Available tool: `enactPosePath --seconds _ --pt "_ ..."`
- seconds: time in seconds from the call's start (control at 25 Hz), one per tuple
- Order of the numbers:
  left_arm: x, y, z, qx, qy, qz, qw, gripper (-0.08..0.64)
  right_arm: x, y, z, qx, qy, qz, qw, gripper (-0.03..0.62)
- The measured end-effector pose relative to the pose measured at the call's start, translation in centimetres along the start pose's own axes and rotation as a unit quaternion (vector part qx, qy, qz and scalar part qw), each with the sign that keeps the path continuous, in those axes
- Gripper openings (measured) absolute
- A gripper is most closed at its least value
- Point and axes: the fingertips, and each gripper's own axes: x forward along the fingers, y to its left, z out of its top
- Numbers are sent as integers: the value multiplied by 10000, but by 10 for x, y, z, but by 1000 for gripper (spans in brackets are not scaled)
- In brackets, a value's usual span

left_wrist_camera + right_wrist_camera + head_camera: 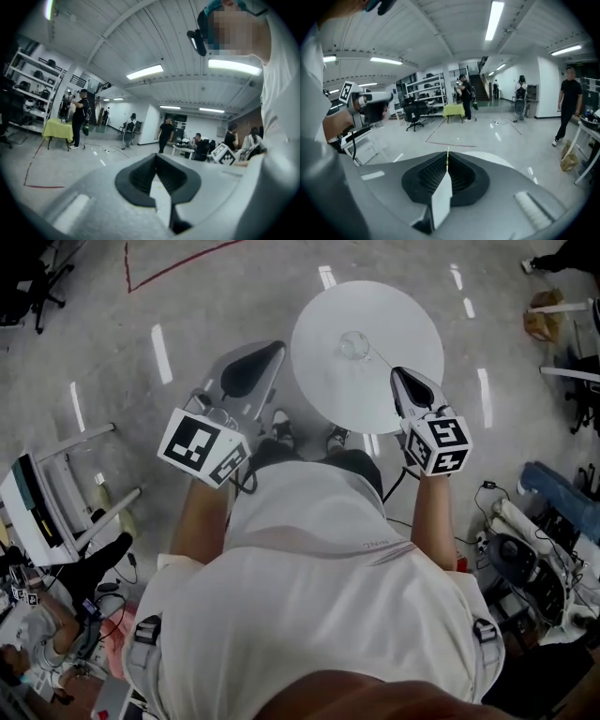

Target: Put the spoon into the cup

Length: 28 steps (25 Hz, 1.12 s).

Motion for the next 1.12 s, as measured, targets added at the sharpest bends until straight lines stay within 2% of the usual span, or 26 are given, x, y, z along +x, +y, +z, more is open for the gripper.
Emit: enactPosePath --seconds 0.12,0.24,0.36,0.52,0.68,0.76,0.8,0.88,0.96,1.08,1.12 --pt "14 -4 -6 -7 130 157 9998 0 24 -15 -25 23 524 346 9980 11" --pt "31 1 -9 7 184 451 9988 0 54 -39 -47 -34 885 503 9948 11" --pt "33 5 -12 -12 248 659 9975 0 83 -50 -71 -66 1228 488 9912 11" --pt "21 13 -13 -36 264 867 9959 0 117 -46 -93 -270 1616 450 9855 12" --pt "11 20 -12 4 262 1023 9944 0 136 -48 -113 -215 1935 263 9805 12" --pt "1 24 -12 20 255 1075 9939 0 142 -44 -117 -228 2005 206 9792 17" --pt "-4 25 -12 19 248 1091 9937 1 144 -41 -119 -227 2026 190 9788 45" --pt "-13 27 -12 5 237 1105 9936 0 146 -39 -119 -174 2029 140 9789 166" --pt "-16 29 -11 -6 218 1092 9938 0 143 -43 -107 -87 1894 12 9819 219" --pt "-15 32 -6 4 149 997 9949 0 128 -48 -71 -6 1413 -143 9899 218" --pt "-14 32 -4 19 119 944 9955 0 119 -48 -56 -1 1180 -187 9928 176"
